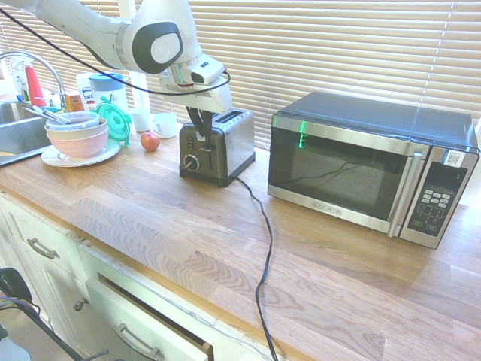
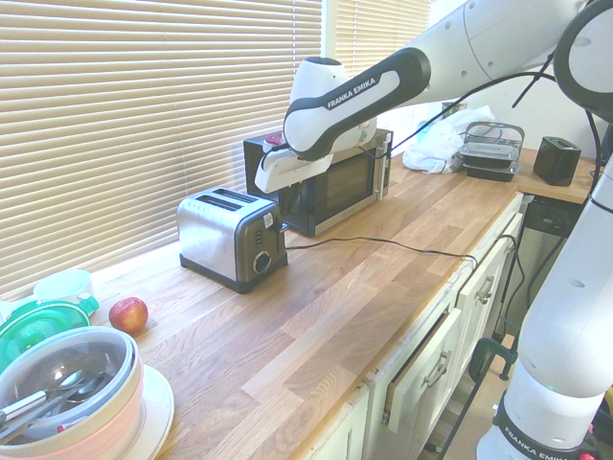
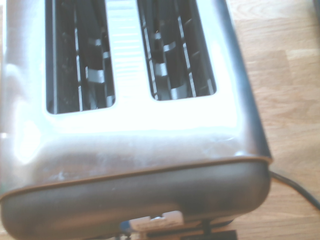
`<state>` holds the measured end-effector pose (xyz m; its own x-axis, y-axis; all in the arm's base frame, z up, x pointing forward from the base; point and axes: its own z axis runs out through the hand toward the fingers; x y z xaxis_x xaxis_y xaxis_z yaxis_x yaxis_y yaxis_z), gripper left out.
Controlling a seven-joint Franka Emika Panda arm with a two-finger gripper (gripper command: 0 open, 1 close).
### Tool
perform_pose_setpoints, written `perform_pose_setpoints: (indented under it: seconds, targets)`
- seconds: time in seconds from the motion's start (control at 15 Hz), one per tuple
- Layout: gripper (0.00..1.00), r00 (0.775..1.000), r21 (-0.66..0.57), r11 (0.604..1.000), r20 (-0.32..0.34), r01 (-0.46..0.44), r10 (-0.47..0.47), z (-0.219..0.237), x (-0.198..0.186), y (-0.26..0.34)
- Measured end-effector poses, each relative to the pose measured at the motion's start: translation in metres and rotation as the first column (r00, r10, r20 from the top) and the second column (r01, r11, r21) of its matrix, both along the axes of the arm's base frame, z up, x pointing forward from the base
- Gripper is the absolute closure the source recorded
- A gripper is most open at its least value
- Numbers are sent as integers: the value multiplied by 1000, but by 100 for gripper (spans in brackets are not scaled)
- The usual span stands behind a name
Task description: Press the toaster
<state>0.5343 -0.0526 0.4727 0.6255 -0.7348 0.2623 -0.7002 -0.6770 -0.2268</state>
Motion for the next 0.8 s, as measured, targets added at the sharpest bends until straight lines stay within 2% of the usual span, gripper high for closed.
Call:
perform_pose_setpoints:
  seconds: [0.8]
  targets:
    - [100, 1000, 4, 1000, -23, 17, -16, -17, 4, -11]
